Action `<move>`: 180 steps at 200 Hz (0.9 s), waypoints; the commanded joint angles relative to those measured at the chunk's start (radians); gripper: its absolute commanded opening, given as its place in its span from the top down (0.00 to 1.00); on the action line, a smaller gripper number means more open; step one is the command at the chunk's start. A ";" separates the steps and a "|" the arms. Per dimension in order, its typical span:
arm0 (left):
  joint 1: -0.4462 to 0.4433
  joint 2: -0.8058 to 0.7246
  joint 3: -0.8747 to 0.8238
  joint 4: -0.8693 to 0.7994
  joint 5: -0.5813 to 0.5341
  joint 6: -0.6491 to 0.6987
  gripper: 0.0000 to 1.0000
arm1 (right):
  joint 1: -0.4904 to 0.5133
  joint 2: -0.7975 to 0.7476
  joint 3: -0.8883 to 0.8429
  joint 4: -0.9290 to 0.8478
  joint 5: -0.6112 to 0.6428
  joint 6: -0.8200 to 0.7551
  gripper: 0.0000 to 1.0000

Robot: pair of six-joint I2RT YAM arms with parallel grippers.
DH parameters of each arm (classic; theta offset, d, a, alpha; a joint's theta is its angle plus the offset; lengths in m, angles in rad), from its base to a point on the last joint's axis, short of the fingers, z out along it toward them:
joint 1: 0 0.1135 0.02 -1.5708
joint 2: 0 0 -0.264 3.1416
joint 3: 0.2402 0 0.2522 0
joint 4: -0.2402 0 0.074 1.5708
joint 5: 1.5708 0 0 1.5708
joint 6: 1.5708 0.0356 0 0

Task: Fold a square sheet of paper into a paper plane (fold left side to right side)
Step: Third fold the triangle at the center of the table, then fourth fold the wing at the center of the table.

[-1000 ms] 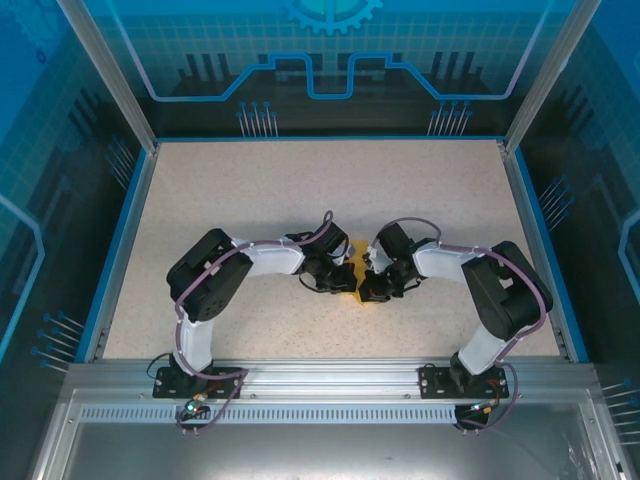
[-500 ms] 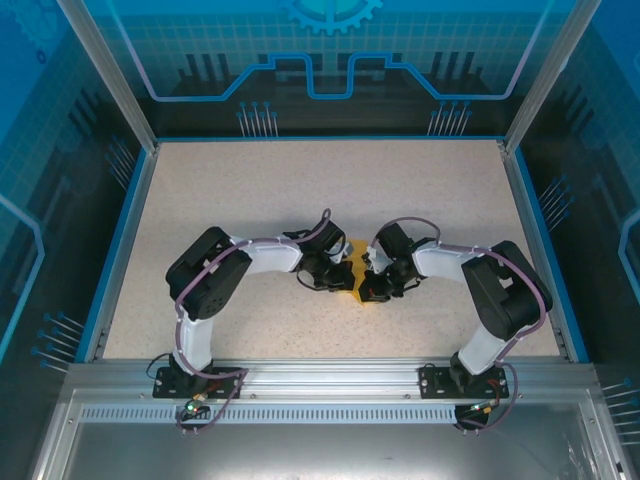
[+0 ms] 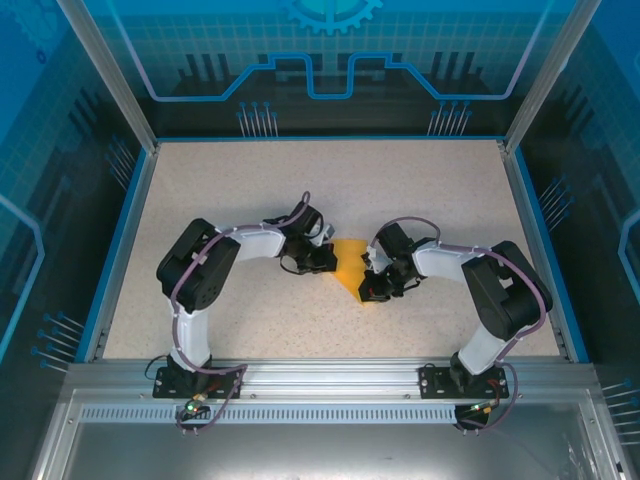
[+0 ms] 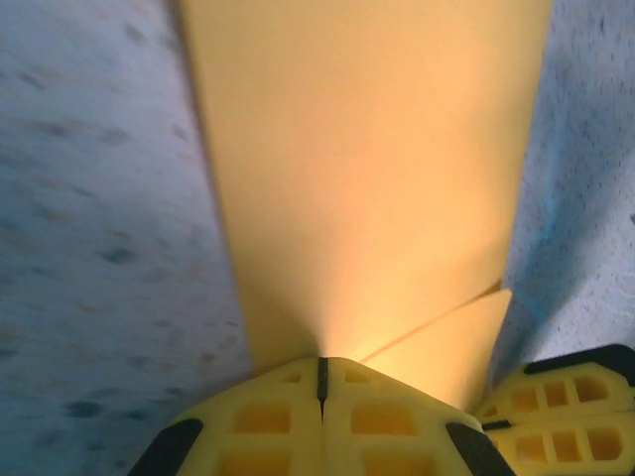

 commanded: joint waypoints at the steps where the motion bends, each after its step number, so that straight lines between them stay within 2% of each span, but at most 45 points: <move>1: 0.065 0.030 0.015 -0.029 -0.132 0.047 0.95 | 0.005 0.027 -0.044 -0.123 0.140 -0.015 1.00; 33: 0.081 -0.022 0.001 -0.033 -0.121 0.051 0.91 | 0.005 0.012 -0.060 -0.068 0.093 -0.020 1.00; 52: 0.083 -0.080 -0.015 -0.037 -0.109 0.043 0.84 | 0.007 -0.025 -0.067 -0.006 0.051 -0.016 1.00; 79: 0.083 -0.167 -0.059 -0.013 -0.065 -0.003 0.75 | 0.009 -0.115 -0.059 0.039 0.059 -0.014 0.86; 120: 0.067 -0.227 -0.168 0.131 0.048 -0.166 0.62 | 0.011 -0.279 -0.042 0.028 0.186 -0.061 0.66; 144: 0.043 -0.218 -0.208 0.198 0.068 -0.243 0.57 | 0.026 -0.326 -0.033 0.024 0.232 -0.103 0.61; 180: 0.019 -0.172 -0.209 0.244 0.095 -0.289 0.53 | 0.042 -0.306 -0.021 0.058 0.222 -0.108 0.57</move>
